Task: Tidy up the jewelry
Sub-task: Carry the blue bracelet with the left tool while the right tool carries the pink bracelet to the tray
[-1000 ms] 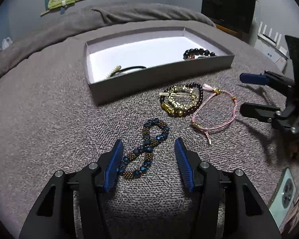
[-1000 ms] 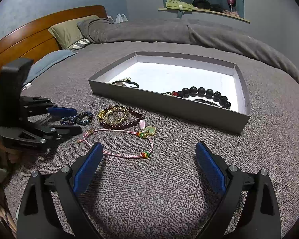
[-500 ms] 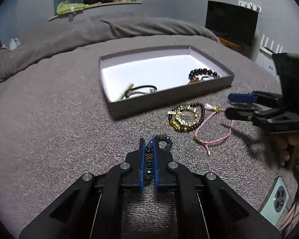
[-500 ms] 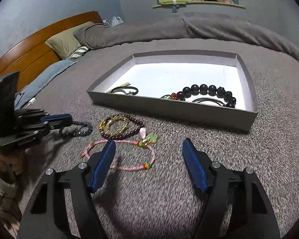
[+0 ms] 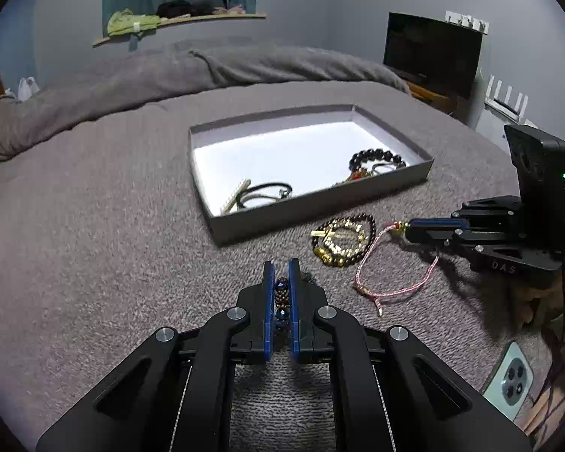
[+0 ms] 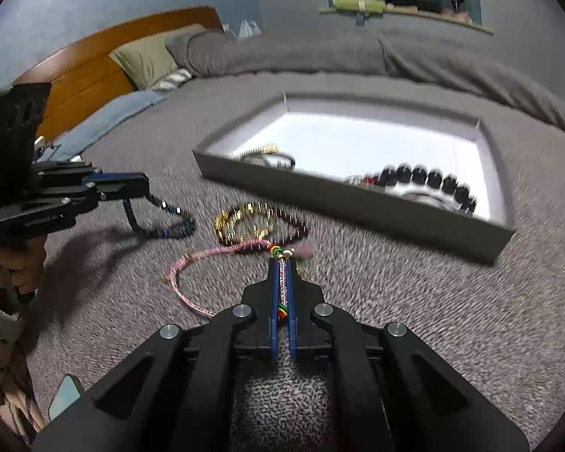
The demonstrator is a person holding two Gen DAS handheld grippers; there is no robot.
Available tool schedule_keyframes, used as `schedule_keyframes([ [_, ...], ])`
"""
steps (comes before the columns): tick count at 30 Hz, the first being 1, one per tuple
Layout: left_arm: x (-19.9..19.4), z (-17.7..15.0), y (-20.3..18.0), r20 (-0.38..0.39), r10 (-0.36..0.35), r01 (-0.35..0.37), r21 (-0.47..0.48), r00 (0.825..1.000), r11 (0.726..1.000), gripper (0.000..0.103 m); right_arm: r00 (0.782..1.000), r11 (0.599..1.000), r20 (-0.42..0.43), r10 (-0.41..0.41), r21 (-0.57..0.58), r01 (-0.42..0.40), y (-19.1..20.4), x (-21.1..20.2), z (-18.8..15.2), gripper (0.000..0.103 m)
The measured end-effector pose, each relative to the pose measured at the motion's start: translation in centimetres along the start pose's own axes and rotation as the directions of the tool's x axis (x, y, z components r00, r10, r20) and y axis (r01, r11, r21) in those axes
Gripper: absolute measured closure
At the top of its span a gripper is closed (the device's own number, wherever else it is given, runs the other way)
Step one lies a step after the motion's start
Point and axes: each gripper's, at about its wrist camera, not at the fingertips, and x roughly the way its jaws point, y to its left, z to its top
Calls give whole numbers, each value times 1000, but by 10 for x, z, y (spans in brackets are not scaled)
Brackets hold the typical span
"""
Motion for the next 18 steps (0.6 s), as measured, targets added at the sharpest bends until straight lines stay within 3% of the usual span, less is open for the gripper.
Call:
schedule_keyframes([
  [18, -17, 47, -9, 117, 15, -17, 11, 993, 1000, 95, 971, 992, 210, -111, -35, 121, -6, -51, 41, 99],
])
